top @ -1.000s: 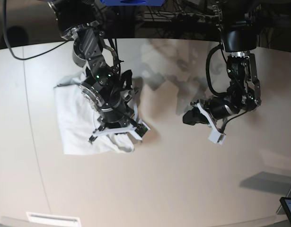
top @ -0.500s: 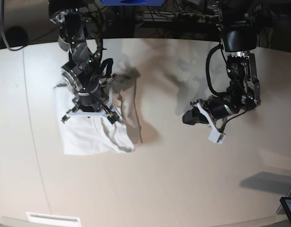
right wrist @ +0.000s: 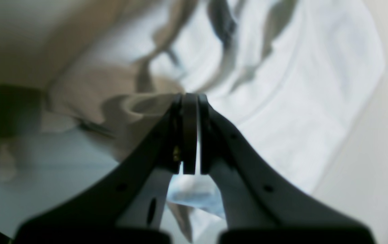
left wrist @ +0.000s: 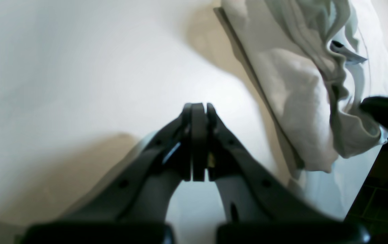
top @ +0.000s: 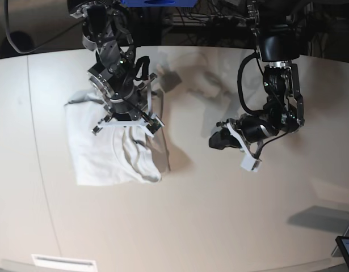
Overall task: Fold the T-shirt properly
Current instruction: 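Press and tuck the shirt edges with the right gripper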
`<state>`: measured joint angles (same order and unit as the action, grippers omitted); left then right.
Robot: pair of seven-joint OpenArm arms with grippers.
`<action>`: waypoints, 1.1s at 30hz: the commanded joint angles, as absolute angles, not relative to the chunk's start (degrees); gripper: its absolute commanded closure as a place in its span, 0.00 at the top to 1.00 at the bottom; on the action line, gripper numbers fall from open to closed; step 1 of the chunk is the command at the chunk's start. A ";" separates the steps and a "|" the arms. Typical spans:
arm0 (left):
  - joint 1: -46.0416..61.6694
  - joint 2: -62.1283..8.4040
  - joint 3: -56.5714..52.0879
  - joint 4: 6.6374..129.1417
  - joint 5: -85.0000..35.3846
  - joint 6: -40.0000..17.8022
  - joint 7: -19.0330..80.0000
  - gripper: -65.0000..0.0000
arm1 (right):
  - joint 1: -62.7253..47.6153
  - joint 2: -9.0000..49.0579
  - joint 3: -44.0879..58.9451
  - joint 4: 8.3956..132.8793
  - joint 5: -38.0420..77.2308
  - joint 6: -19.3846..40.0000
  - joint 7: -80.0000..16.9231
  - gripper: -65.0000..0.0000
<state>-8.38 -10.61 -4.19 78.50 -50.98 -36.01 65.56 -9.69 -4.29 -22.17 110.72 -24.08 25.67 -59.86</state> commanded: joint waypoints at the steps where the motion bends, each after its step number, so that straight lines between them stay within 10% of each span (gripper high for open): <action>1: -9.63 -11.03 -4.35 79.34 -52.18 -36.26 64.57 0.00 | -9.10 -4.62 -22.55 110.73 -24.48 25.45 -59.21 0.01; 33: -9.01 -11.47 -4.79 79.34 -52.18 -36.26 64.66 0.00 | 12.00 -2.86 -24.13 98.15 -18.07 25.54 -53.85 0.01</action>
<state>-7.92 -10.96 -4.58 78.50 -50.85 -36.01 65.56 11.00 -2.55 -24.23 97.23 -18.06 25.69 -54.54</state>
